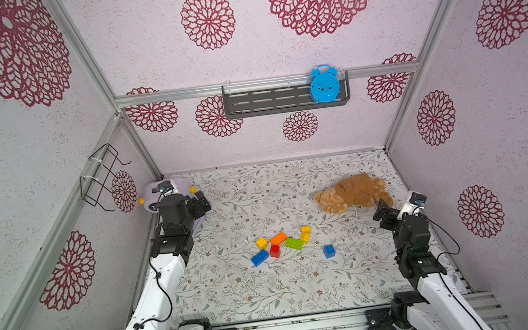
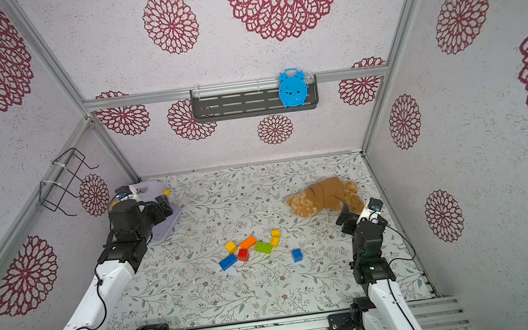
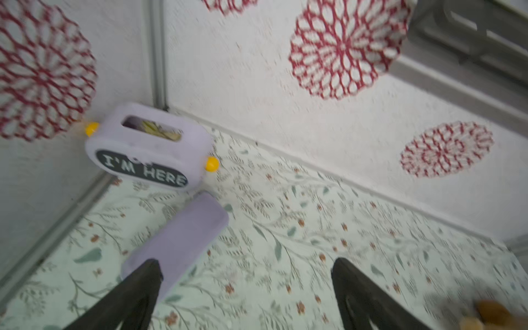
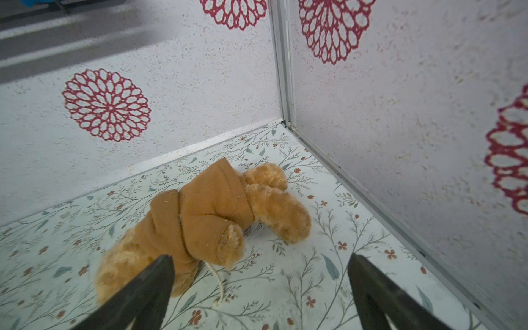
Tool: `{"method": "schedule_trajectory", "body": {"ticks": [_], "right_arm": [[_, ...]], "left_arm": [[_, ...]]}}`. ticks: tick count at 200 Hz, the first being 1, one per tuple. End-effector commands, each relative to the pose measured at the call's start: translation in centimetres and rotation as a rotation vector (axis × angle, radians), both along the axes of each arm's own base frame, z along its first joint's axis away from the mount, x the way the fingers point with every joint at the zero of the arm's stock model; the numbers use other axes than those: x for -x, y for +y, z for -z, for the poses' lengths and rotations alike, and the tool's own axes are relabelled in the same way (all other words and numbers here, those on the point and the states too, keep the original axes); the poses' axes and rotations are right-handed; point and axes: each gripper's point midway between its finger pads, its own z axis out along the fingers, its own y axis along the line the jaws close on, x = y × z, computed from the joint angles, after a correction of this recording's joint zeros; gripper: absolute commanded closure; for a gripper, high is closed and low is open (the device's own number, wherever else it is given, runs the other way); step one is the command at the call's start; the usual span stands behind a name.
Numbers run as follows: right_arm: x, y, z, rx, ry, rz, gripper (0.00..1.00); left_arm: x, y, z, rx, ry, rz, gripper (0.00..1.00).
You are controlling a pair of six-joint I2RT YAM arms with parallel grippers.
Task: Assemble a fork with lego
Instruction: Adjust the lego brick at the center of the board.
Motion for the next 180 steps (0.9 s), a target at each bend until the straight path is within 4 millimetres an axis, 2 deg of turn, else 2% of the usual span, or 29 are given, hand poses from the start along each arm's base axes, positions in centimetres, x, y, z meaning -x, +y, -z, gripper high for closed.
{"method": "schedule_trajectory", "body": {"ticks": [1,15,36,59,84,118,140,180], "right_arm": [[1.7,2.7,1.6,-0.134,0.177,-0.122,0.01],[2.1,4.1,1.0,-0.158,0.234,-0.196,0.01],[2.5,5.5,1.0,-0.2,0.331,-0.262,0.01],[2.5,6.4,1.1,-0.23,0.377,-0.298,0.01],[2.0,6.5,0.9,-0.239,0.365,-0.293,0.01],[1.6,6.3,1.1,-0.241,0.356,-0.278,0.01],[1.6,6.1,1.2,-0.235,0.357,-0.265,0.01],[1.6,6.0,1.6,-0.235,0.361,-0.255,0.01]], "left_arm": [[4.9,-3.9,5.0,0.052,0.302,0.108,0.02],[6.5,-5.8,5.8,0.075,0.375,0.147,0.02],[8.5,-9.0,7.0,0.103,0.463,0.229,0.01],[10.2,-12.6,8.5,0.113,0.558,0.318,0.01],[11.1,-16.7,9.8,0.071,0.617,0.41,0.06],[10.9,-21.7,11.8,0.002,0.688,0.495,0.12],[10.6,-23.1,13.3,-0.088,0.738,0.503,0.13],[10.6,-24.3,16.3,-0.186,0.834,0.518,0.19]]}}
